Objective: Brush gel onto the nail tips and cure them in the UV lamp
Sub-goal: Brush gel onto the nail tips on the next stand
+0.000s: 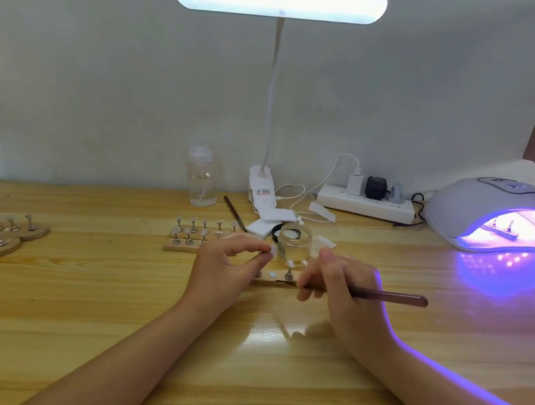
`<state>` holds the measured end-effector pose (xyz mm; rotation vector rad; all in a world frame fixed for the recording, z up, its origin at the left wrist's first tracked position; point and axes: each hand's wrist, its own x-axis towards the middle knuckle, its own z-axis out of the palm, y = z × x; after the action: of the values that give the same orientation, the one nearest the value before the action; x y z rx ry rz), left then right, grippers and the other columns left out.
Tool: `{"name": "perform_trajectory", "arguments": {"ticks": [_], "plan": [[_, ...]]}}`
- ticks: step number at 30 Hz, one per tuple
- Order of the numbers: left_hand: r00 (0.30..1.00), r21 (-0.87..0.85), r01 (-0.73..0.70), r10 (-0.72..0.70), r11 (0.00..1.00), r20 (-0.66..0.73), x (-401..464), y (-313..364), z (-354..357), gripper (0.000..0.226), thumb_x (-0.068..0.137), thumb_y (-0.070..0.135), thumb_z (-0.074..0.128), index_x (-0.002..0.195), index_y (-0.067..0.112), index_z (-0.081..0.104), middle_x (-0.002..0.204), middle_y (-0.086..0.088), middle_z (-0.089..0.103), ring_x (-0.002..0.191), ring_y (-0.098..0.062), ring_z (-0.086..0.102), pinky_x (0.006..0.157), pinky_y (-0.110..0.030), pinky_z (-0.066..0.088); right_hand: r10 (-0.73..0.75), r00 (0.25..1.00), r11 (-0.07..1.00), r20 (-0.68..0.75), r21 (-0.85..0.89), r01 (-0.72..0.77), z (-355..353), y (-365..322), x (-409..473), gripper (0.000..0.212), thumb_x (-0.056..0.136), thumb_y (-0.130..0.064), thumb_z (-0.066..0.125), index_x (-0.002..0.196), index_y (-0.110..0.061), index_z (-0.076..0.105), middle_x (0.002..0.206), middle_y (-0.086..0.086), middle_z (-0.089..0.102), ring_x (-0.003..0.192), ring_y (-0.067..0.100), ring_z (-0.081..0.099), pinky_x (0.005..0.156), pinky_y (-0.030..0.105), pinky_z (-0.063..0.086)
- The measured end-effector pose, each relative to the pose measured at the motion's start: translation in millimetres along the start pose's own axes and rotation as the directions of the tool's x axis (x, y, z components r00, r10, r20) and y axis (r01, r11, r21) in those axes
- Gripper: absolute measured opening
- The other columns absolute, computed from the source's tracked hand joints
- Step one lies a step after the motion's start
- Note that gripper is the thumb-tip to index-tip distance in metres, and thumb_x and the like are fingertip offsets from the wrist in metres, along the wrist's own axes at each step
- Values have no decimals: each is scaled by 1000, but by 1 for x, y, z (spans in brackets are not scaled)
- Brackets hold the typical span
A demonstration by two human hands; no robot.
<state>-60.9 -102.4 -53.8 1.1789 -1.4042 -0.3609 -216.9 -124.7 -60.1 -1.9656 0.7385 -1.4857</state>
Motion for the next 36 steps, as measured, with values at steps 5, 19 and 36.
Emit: {"name": "perform_trajectory", "arguments": {"ticks": [5,19,36], "plan": [[1000,3,0,0,1000,-3,0,0,0,24,70,-1,73,75,23,71,78,3,68,77,3,60,58,-3,42,-48,998,992,-36,-122,43,1,0,4,39,87,-42,33,74,-23,64,74,-9,65,74,11,60,65,31,48],[1000,-17,-5,5,1000,3,-1,3,0,29,69,-3,73,72,25,70,74,7,67,70,5,61,58,-3,42,-30,999,999,-28,45,32,1,1,1,40,87,-42,33,66,-25,63,63,-3,66,58,6,60,61,21,43],[1000,-4,1,-1,1000,8,0,0,0,28,70,-2,73,73,26,70,78,3,65,76,8,58,58,-2,41,-52,999,998,3,-41,52,0,3,2,43,88,-40,33,65,-20,64,66,-6,65,63,7,63,64,28,50]]}}
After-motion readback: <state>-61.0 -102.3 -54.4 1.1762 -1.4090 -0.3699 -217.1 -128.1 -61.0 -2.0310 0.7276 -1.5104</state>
